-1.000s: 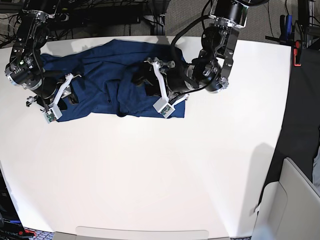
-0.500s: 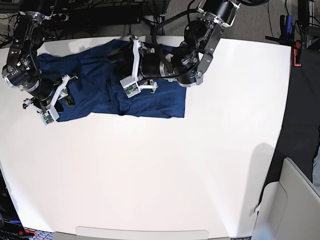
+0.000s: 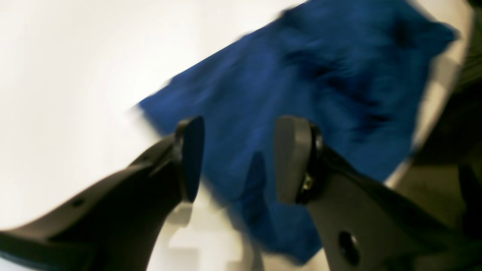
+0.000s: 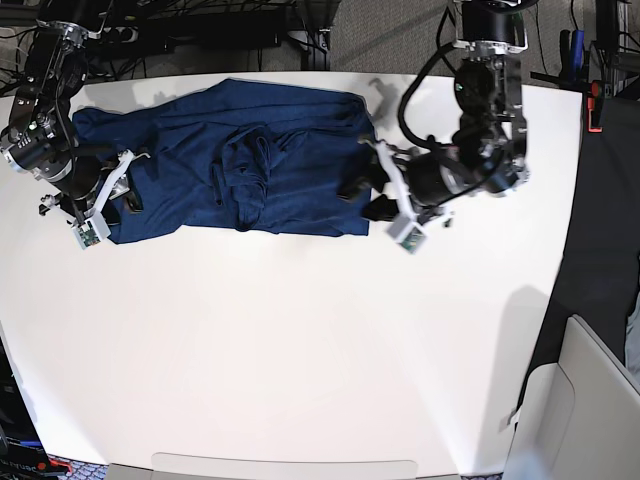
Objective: Fold the T-shirt properly
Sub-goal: 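Release the folded end and pull the left gripper back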
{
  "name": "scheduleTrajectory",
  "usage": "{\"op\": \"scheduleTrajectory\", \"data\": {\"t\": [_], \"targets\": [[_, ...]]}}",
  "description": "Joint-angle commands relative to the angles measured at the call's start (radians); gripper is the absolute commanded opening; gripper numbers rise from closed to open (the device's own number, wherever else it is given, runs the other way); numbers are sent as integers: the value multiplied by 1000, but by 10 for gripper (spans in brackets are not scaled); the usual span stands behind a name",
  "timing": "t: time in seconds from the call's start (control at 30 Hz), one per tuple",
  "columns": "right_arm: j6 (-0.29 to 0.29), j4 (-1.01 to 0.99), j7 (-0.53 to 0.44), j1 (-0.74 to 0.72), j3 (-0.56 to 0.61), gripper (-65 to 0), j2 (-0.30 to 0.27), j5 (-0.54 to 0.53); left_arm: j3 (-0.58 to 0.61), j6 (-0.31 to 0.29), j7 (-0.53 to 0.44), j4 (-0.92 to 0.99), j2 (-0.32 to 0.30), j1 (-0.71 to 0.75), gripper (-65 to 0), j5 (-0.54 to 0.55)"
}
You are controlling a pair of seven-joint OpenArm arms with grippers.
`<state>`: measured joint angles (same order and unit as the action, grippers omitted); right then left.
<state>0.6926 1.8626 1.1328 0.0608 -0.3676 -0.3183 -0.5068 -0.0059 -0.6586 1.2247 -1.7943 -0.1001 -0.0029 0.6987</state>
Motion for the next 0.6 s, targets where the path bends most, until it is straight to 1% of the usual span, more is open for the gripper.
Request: {"op": "scheduleTrajectory", "data": {"t": [0.0,0.07,0.13,0.27,0.3,0.37,0.53,0.57], "targets": [[6,16,-17,-8,-12,-408,-15,-14,-41,-8,20,-16,-3,-12,-370,22],[6,18,-17,0,-14,-408,-15,-14,-116,6,53,-16,-5,1,-370,22],[6,19,-17,4,-23,-408,-15,-14,-164,44,74,-14,-5,5,-370,22],[6,19,-17,20,-52,-408,-17,-14,-219,159,134,12,-5,7,-369,25],[6,19,-17,23,-61,-408,-26,-14,-227,175,149,29,-2,7,-369,26],[6,19,-17,26,-74,-408,-37,-14,-239,178,169,66,3,7,-369,26],[6,19,-17,53,-127,-408,-38,-14,-243,176,172,141,53,7,-369,28],[6,19,-17,55,-135,-408,-46,-14,-243,176,172,153,69,7,-369,28]]}}
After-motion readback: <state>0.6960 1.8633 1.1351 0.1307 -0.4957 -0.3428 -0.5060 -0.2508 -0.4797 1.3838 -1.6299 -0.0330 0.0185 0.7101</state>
